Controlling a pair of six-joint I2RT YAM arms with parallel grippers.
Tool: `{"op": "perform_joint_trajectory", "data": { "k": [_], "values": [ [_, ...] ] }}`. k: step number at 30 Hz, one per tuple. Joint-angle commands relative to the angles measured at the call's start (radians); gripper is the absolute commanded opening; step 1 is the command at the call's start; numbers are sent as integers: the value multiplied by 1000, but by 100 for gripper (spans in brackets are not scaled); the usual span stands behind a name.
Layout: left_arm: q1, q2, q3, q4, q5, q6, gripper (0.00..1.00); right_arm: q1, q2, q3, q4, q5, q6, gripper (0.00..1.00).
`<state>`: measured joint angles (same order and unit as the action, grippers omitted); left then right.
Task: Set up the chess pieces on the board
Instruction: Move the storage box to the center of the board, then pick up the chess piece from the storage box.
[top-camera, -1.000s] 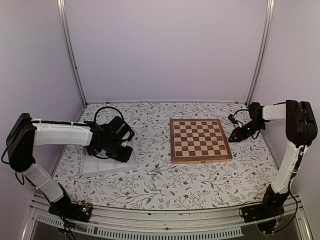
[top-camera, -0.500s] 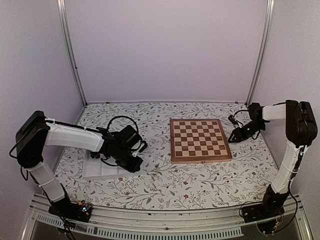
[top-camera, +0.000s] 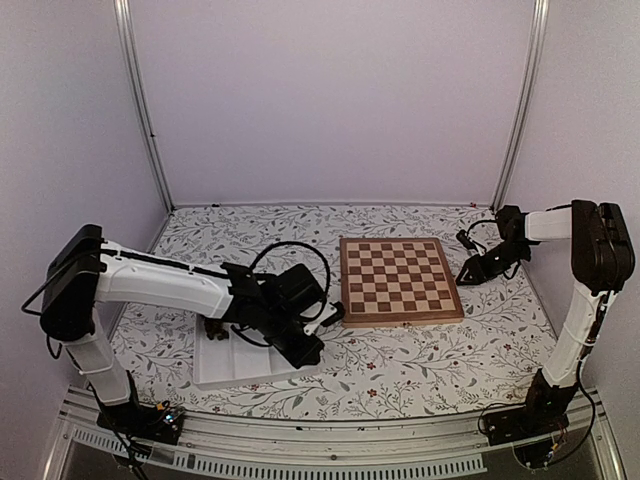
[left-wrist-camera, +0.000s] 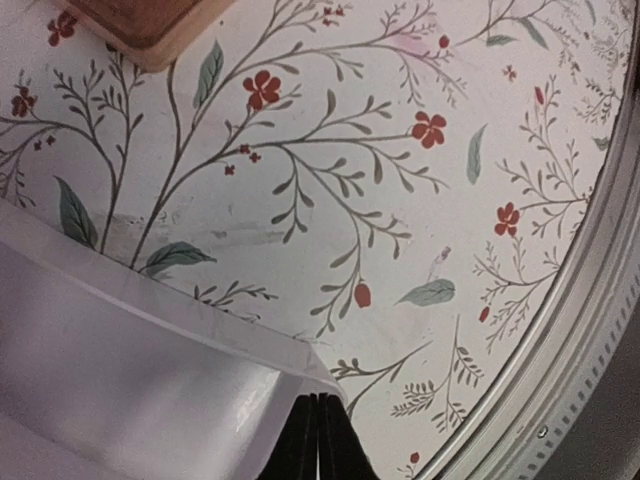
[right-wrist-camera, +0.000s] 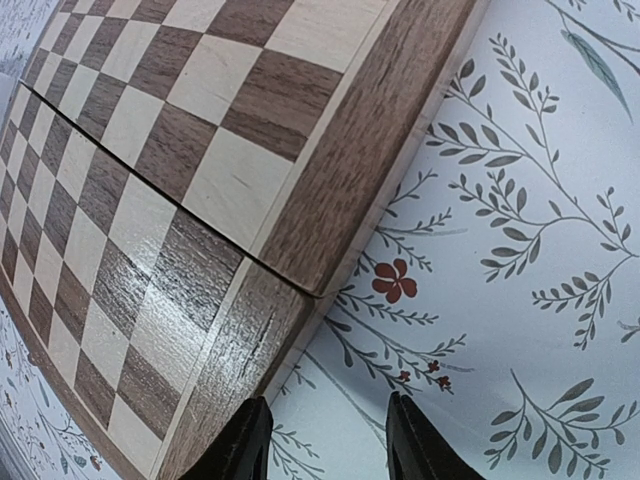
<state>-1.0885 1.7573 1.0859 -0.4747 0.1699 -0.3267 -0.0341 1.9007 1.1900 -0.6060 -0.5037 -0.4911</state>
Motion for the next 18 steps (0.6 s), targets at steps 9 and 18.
{"op": "perform_joint_trajectory", "data": {
  "k": [9, 18],
  "values": [
    [192, -151, 206, -155, -352, 94, 49, 4, -103, 7, -30, -59, -61, 47],
    [435, -122, 178, -54, -194, 142, 45, 242, -273, 156, -105, -65, -123, 42]
  ]
}}
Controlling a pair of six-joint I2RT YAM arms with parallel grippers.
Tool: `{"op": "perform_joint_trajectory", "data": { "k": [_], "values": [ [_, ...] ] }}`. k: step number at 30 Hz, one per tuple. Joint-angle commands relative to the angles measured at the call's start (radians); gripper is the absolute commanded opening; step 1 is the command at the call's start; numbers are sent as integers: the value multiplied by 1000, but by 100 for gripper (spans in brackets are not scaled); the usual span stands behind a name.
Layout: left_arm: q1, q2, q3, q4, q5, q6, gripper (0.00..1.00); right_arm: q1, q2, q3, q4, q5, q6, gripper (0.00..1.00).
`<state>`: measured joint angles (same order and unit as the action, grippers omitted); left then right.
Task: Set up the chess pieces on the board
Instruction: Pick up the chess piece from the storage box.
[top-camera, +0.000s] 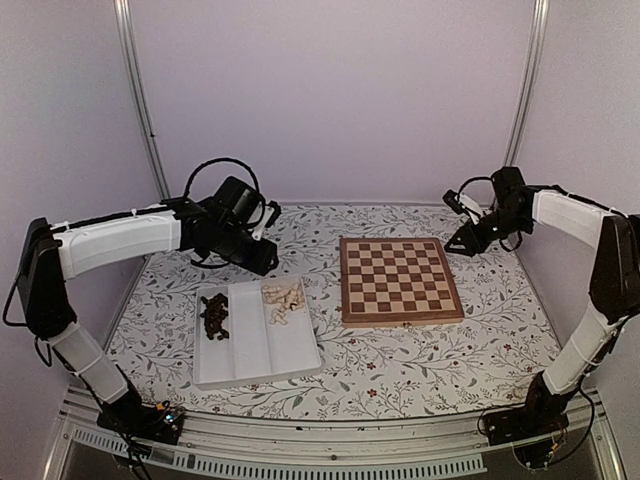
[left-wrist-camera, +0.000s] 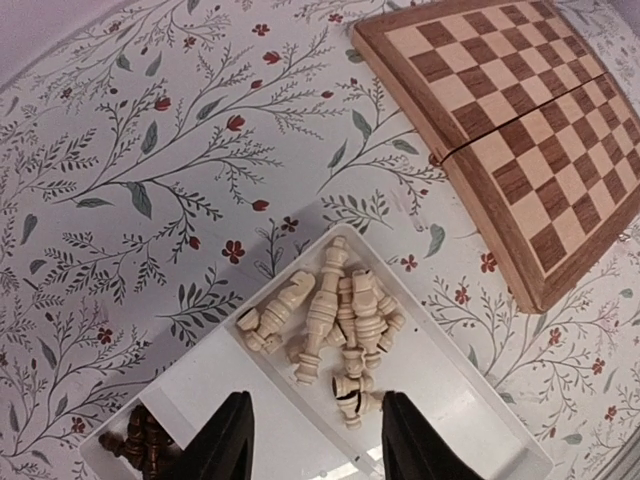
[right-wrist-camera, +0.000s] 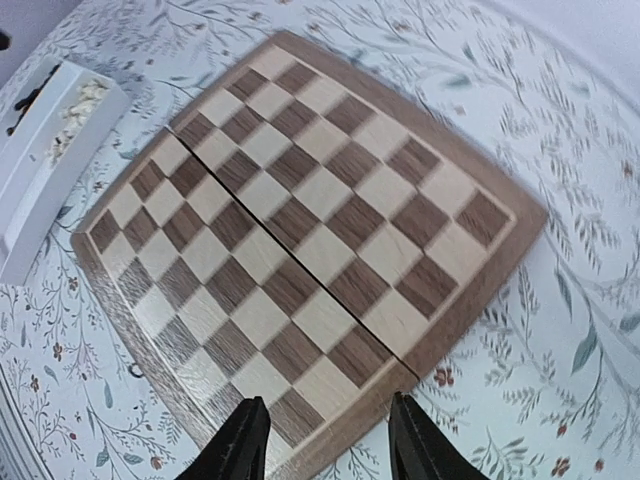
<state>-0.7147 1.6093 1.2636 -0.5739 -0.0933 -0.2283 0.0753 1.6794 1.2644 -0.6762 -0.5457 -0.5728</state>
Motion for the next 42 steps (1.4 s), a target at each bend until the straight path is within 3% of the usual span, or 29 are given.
{"op": "perform_joint_trajectory", "data": {
  "k": [1, 9, 12, 15, 25, 42],
  "values": [
    [88, 32, 10, 53, 84, 47, 45, 200, -52, 103, -35, -18, -48, 40],
    [319, 14, -58, 276, 380, 0, 45, 614, 79, 293, 17, 202, -207, 34],
    [379, -21, -145, 350, 455, -28, 44, 692, 189, 400, 21, 247, -250, 31],
    [393, -59, -157, 336, 432, -12, 45, 754, 316, 515, 8, 287, -271, 30],
    [414, -140, -165, 329, 414, -7, 45, 850, 637, 851, -80, 361, -303, 31],
    [417, -205, -177, 329, 447, -15, 47, 903, 785, 881, -65, 437, -369, 41]
  ]
}}
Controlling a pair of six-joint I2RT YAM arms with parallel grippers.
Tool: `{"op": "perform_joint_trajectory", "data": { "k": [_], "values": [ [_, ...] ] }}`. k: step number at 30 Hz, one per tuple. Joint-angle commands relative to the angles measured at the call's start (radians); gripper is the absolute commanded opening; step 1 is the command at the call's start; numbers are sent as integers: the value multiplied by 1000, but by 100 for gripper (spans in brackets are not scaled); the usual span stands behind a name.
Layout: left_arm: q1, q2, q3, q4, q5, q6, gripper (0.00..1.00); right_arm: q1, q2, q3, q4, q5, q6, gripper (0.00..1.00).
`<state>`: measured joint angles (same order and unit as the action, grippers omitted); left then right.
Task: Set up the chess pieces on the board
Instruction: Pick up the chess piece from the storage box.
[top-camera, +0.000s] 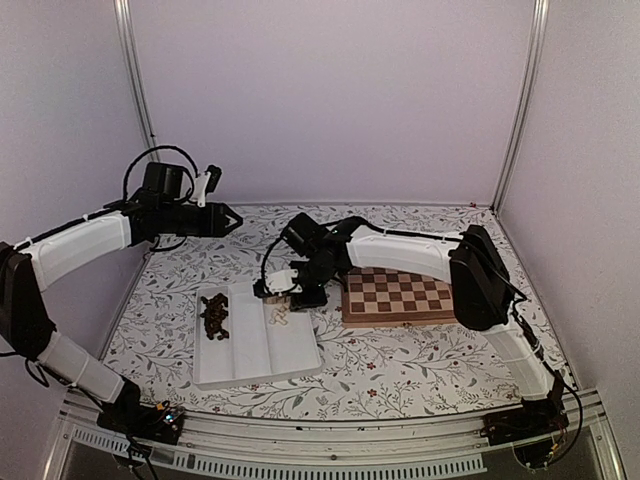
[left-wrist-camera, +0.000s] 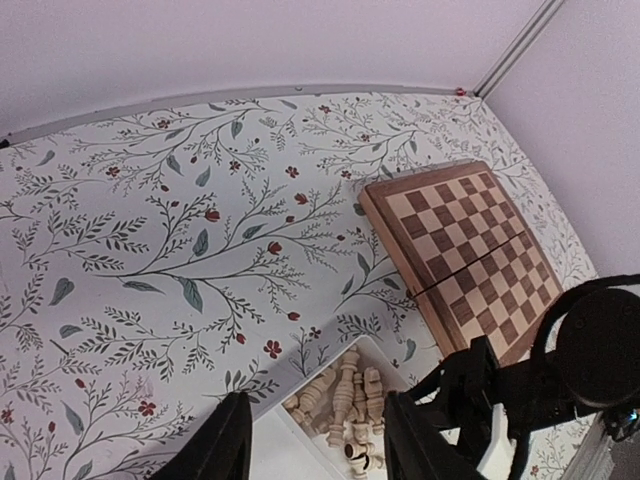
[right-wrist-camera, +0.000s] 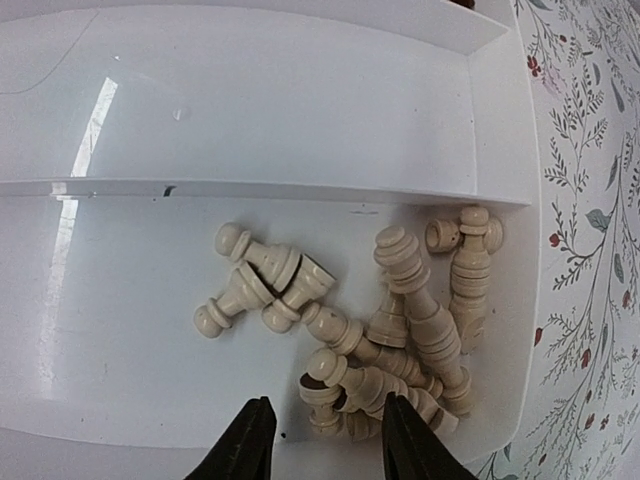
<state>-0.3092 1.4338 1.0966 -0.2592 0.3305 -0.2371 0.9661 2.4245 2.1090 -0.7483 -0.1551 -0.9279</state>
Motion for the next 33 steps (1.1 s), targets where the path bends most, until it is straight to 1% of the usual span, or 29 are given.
{"op": "perform_joint_trajectory", "data": {
  "k": [1, 5, 12, 17, 19, 26, 33],
  "values": [
    [12, -31, -10, 17, 25, -8, 47, 14, 45, 38, 12, 56, -17, 42],
    [12, -36, -13, 19, 37, -10, 47, 22, 75, 52, 39, 97, -18, 44],
    [12, -45, -18, 27, 51, -14, 47, 40, 108, 55, 92, 188, -20, 43],
    [12, -47, -21, 29, 60, -15, 47, 59, 127, 55, 75, 233, -43, 44],
    [12, -50, -22, 29, 61, -16, 48, 63, 125, 55, 75, 220, -35, 44],
    [12, -54, -27, 33, 57, -17, 48, 61, 43, 55, 80, 76, 32, 42],
    [12, -50, -30, 37, 64, -22, 47, 44, 32, 62, 158, 75, 80, 39]
  ]
}}
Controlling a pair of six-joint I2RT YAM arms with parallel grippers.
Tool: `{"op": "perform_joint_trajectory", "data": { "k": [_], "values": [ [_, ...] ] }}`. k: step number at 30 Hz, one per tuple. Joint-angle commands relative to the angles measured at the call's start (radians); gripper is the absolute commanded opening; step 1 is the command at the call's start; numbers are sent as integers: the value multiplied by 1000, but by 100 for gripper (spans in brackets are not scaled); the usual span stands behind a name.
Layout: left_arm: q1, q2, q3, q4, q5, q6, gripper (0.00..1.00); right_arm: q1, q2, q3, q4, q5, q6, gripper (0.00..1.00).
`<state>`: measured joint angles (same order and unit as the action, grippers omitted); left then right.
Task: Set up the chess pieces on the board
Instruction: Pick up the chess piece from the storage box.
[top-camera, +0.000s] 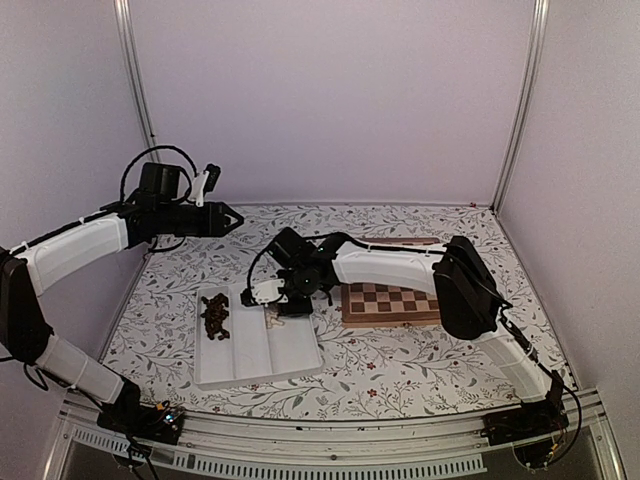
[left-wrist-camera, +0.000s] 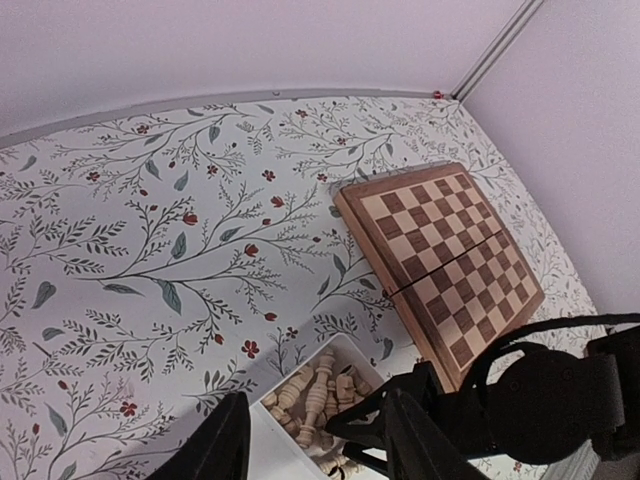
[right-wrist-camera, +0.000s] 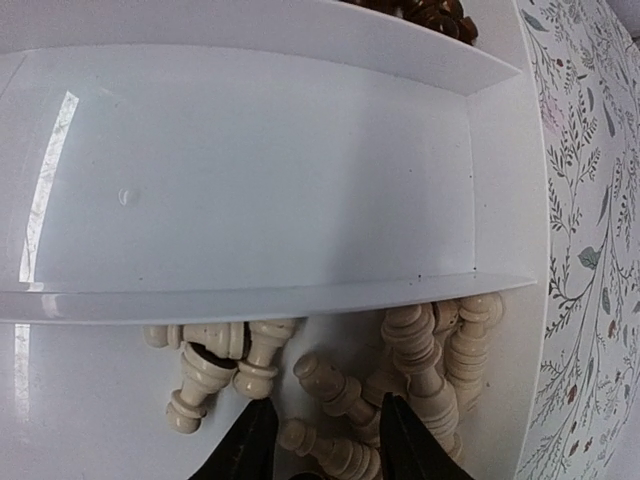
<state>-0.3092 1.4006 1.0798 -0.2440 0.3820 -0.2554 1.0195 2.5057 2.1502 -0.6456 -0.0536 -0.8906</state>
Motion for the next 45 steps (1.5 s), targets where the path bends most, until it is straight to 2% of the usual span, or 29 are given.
{"op": "perform_joint_trajectory", "data": {
  "k": [1, 12, 24, 45],
  "values": [
    [12, -16, -14, 23, 12, -4, 48, -13, -47, 25, 65, -27, 48, 39],
    [12, -9, -14, 24, 19, -3, 48, -46, 20, 64, 105, -35, 75, 40],
    [12, -6, -13, 24, 25, 1, 48, -45, 66, 64, 72, -69, 70, 39],
    [12, -5, -14, 28, 52, -1, 49, -42, -7, 60, -179, -232, 176, 34]
  ]
}}
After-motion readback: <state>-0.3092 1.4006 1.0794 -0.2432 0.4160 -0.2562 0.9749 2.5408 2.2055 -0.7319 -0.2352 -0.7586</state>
